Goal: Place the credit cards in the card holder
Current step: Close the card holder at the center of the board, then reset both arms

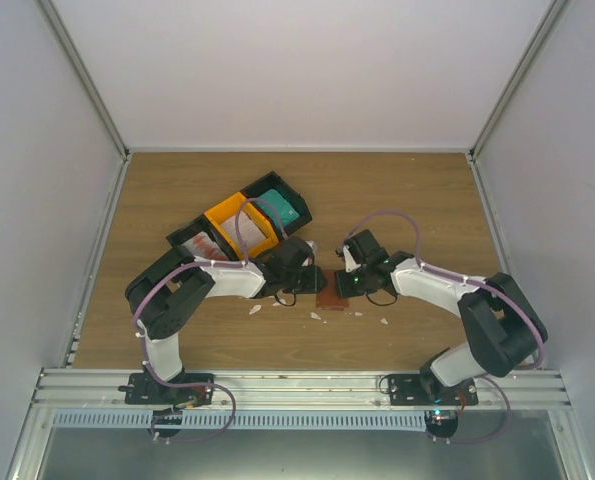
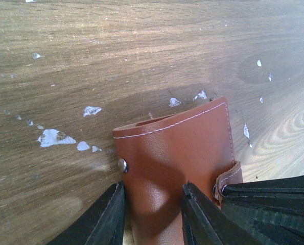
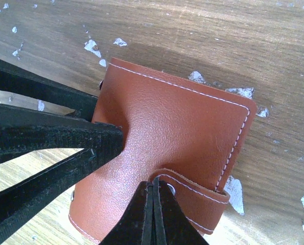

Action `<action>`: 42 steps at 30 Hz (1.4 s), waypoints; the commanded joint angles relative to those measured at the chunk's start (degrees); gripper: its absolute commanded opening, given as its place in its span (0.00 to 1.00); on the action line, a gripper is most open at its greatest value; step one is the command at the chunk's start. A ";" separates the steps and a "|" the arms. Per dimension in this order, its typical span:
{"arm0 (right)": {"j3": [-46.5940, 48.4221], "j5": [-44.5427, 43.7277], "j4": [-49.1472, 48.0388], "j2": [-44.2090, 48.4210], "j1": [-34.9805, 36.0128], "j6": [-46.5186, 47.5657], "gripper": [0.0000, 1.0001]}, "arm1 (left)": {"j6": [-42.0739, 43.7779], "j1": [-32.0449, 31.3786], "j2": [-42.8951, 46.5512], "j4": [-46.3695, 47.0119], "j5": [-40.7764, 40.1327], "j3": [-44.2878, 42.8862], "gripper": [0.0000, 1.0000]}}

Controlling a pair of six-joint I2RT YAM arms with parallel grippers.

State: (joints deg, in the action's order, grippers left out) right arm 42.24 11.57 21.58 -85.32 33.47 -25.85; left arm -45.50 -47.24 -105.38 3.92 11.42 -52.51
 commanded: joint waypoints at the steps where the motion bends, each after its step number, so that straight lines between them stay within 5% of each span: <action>1: -1.57 -4.28 4.17 -4.80 -0.17 -1.57 0.01 | 0.15 -0.40 -3.69 -9.74 -0.09 2.24 0.33; 11: 2.75 -4.79 6.00 -3.39 -0.25 -0.42 0.02 | 0.15 -0.44 -2.83 -9.83 -0.32 2.33 0.33; 16: 4.36 -4.47 6.10 1.63 -0.27 -0.21 0.22 | 0.85 -0.39 -0.21 -9.25 -0.18 1.98 0.36; 22: 4.23 -10.51 6.70 8.65 -0.24 -2.08 0.47 | 2.03 -0.31 5.01 -9.51 -1.60 1.70 0.53; 33: 7.57 -25.86 12.29 30.47 -0.25 -3.14 0.80 | 8.23 -0.31 30.98 -15.75 -15.50 3.98 0.82; 35: 8.59 -27.22 12.78 34.14 -0.24 -2.03 0.88 | 9.22 -0.31 37.26 -16.84 -18.10 4.88 0.97; 37: 10.47 -27.51 13.43 37.06 -0.24 -1.20 0.99 | 10.35 -0.30 43.60 -19.01 -21.91 4.90 0.99; 42: 14.65 -31.45 16.38 43.91 -0.25 -1.82 1.00 | 13.44 -0.31 57.09 -26.16 -30.34 1.98 0.99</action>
State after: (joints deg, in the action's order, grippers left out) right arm 53.82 -14.50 34.65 -46.11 33.41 -27.70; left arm -35.62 -47.27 -55.59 -16.19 -9.19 -48.86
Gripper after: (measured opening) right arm 0.995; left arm 0.989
